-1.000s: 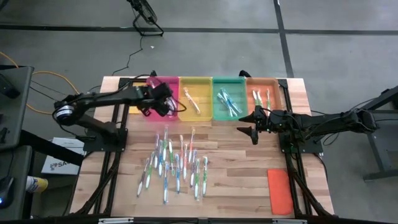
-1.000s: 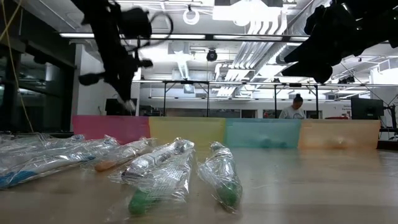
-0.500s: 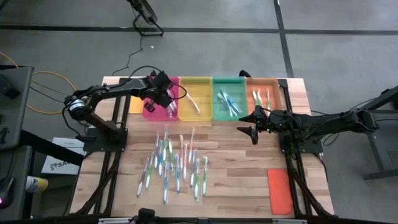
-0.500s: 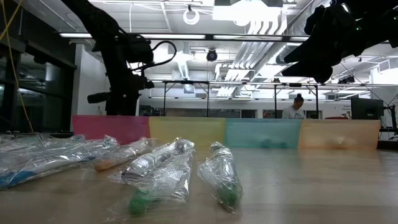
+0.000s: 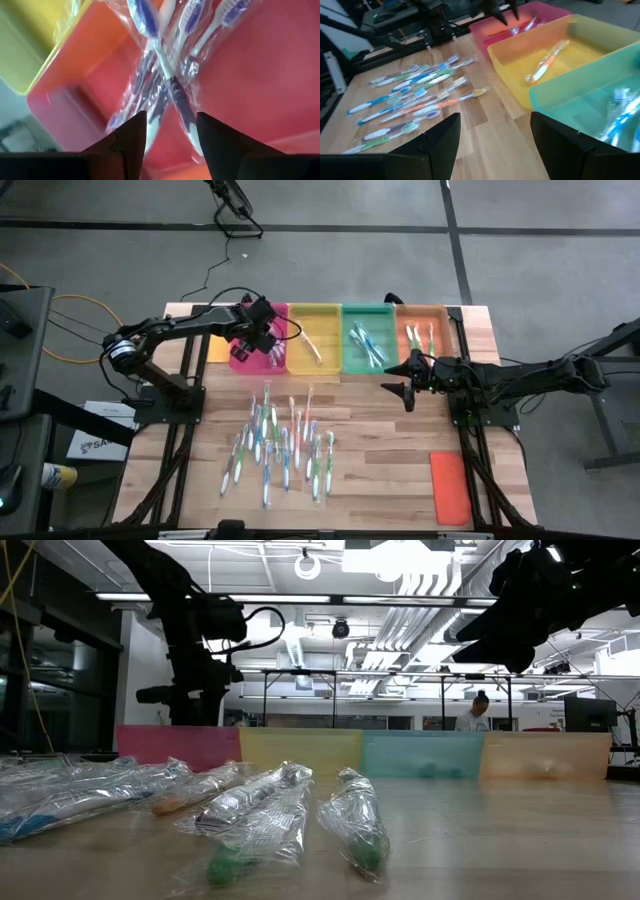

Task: Pick & Place Toothbrushes
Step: Put the purple toothbrush into the pink bin

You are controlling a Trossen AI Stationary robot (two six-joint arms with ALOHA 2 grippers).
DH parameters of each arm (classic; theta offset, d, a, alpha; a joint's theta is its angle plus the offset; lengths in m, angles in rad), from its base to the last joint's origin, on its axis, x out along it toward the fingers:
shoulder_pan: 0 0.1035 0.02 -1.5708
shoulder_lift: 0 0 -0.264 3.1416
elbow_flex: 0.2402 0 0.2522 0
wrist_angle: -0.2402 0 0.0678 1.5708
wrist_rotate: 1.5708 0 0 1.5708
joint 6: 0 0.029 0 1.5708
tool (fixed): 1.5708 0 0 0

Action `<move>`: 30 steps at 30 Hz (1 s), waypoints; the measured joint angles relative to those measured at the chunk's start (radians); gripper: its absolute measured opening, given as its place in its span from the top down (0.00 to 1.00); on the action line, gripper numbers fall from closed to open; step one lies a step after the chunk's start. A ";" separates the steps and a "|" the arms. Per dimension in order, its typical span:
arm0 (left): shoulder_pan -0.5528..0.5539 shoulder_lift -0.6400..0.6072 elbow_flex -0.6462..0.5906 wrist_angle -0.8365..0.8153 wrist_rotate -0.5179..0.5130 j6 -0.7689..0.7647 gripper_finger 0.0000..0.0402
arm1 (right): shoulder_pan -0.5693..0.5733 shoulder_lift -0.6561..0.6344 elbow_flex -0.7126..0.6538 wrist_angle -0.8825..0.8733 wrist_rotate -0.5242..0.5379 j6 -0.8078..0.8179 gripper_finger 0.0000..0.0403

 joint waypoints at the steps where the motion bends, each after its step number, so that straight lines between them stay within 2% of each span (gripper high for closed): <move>1: -0.014 -0.002 0.008 -0.021 -0.004 -0.022 0.59 | 0.000 0.000 0.000 0.000 0.009 0.000 0.42; 7: -0.100 -0.061 0.032 -0.126 0.043 -0.072 0.70 | 0.000 0.000 0.000 0.000 0.059 -0.008 0.42; 10: -0.154 -0.091 0.030 -0.168 0.058 -0.098 0.80 | 0.000 0.000 0.000 0.000 0.058 -0.008 0.42; 14: -0.232 -0.122 0.030 -0.232 0.088 -0.221 0.97 | 0.000 0.000 0.000 0.000 0.056 -0.003 0.42; 23: -0.455 -0.130 0.030 -0.372 0.139 -0.728 1.00 | 0.000 0.000 0.000 0.000 0.048 0.000 0.42; 30: -0.633 -0.130 0.030 -0.420 0.178 -1.151 1.00 | 0.000 0.000 0.000 0.000 0.024 0.017 0.42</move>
